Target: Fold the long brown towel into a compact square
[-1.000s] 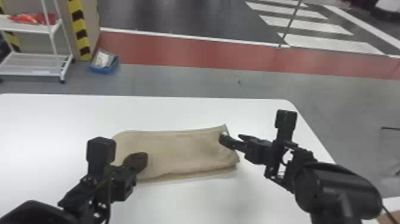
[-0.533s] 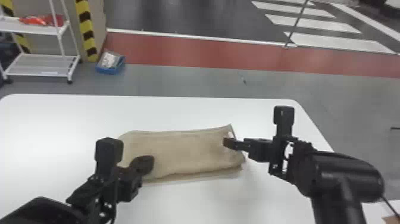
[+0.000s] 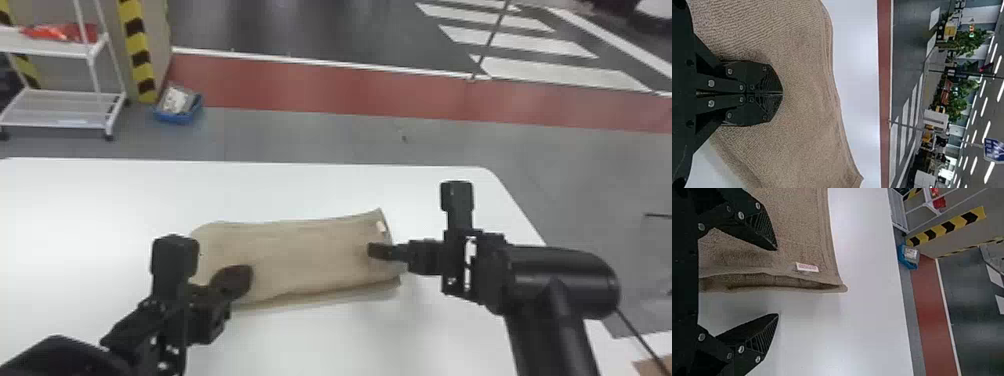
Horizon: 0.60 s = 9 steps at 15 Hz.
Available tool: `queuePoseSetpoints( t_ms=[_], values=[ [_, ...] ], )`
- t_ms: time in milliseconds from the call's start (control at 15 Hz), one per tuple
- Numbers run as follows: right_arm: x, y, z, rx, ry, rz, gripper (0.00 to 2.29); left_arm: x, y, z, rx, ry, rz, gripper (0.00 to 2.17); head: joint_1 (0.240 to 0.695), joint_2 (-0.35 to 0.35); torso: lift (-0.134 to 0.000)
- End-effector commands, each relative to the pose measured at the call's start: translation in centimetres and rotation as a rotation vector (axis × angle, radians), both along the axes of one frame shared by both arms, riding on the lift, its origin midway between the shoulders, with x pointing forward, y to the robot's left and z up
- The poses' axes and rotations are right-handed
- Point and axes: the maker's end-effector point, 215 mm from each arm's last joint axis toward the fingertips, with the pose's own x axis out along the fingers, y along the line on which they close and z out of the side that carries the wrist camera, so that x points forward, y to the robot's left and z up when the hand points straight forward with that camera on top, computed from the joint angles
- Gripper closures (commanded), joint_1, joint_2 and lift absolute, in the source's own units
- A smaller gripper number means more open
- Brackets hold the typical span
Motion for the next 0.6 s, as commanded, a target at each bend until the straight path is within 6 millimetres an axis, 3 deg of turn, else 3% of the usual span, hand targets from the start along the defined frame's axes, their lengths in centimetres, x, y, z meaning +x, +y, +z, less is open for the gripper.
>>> queuePoseSetpoints(
  t_ms=[0, 267, 467, 533],
  values=[
    [-0.3, 0.8, -0.4, 0.005, 0.022, 0.017, 0.47, -0.2, 0.2, -0.2, 0.0, 0.006, 0.0, 1.66, 0.695, -0.224, -0.124],
    [-0.9, 1.8, -0.2, 0.056, 0.053, 0.042, 0.61, -0.4, -0.1, -0.4, 0.002, 0.01, -0.006, 1.66, 0.695, -0.208, -0.124],
    [-1.0, 2.4, 0.4, 0.119, 0.047, 0.065, 1.01, -0.9, -0.2, -0.7, 0.014, 0.026, -0.012, 1.66, 0.695, -0.205, -0.124],
    [-1.3, 2.6, 0.5, 0.143, 0.048, 0.075, 1.03, -0.9, -0.1, -0.9, 0.021, 0.035, -0.012, 1.66, 0.695, -0.204, -0.124]
  ],
)
